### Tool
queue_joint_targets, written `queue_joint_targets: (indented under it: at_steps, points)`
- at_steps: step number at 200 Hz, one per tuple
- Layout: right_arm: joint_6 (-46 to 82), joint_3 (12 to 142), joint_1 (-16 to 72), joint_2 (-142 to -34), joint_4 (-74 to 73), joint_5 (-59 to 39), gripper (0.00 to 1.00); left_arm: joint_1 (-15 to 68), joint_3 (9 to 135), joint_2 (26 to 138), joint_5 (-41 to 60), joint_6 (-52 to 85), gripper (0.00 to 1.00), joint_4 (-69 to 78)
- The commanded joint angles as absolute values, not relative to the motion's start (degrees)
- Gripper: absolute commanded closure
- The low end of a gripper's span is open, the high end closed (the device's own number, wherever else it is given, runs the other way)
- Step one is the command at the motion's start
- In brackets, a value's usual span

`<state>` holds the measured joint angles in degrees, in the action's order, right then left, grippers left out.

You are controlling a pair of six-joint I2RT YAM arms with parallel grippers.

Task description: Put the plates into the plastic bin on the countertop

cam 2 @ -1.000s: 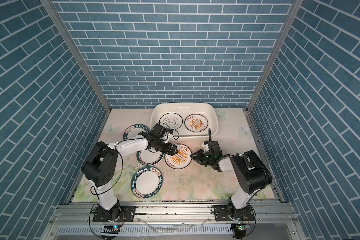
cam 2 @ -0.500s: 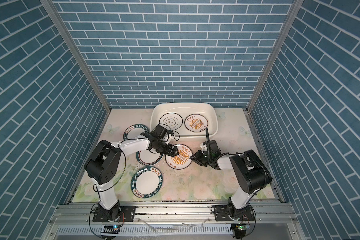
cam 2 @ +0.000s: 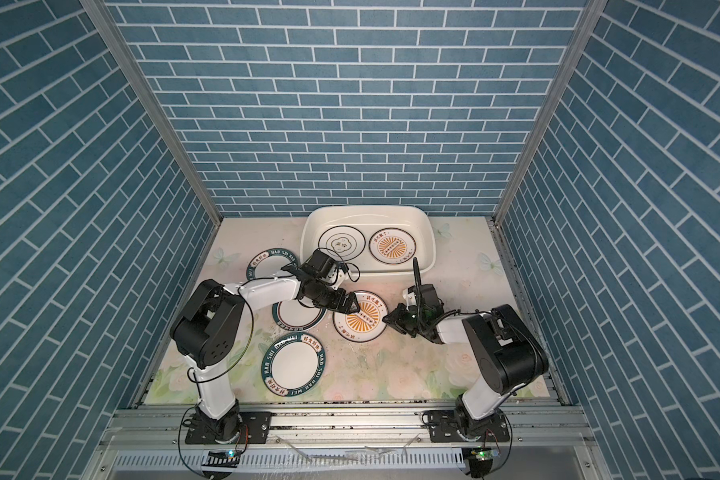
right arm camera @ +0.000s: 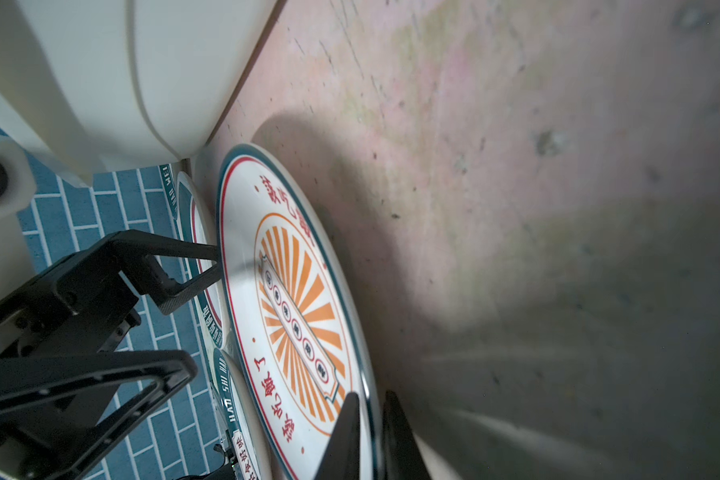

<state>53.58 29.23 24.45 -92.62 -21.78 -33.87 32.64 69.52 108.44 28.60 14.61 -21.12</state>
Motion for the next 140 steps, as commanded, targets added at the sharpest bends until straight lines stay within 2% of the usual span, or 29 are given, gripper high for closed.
queue_joint_targets:
  at_steps: [1, 38, 68, 86, 140]
  points:
    - [53.6, 28.5, 24.7, -91.4, -24.3, -34.5, 0.85, 33.2, 70.0, 108.5, 32.4, 14.8, 0.0, -20.7]
    - [54.0, 27.8, 24.8, -91.5, -25.4, -34.6, 0.86, 33.2, 69.9, 108.8, 34.0, 14.8, 0.0, -20.8]
    - [54.3, 26.6, 24.7, -90.2, -25.6, -34.3, 0.97, 33.2, 69.8, 108.7, 33.4, 14.7, 0.0, -20.8]
    - [54.3, 26.0, 24.8, -89.3, -25.4, -34.3, 1.0, 33.2, 69.9, 108.6, 33.0, 14.5, 0.0, -21.0]
    - [54.3, 25.4, 24.7, -86.6, -23.4, -34.1, 1.0, 33.2, 70.6, 105.3, 31.8, 12.3, 0.0, -22.7]
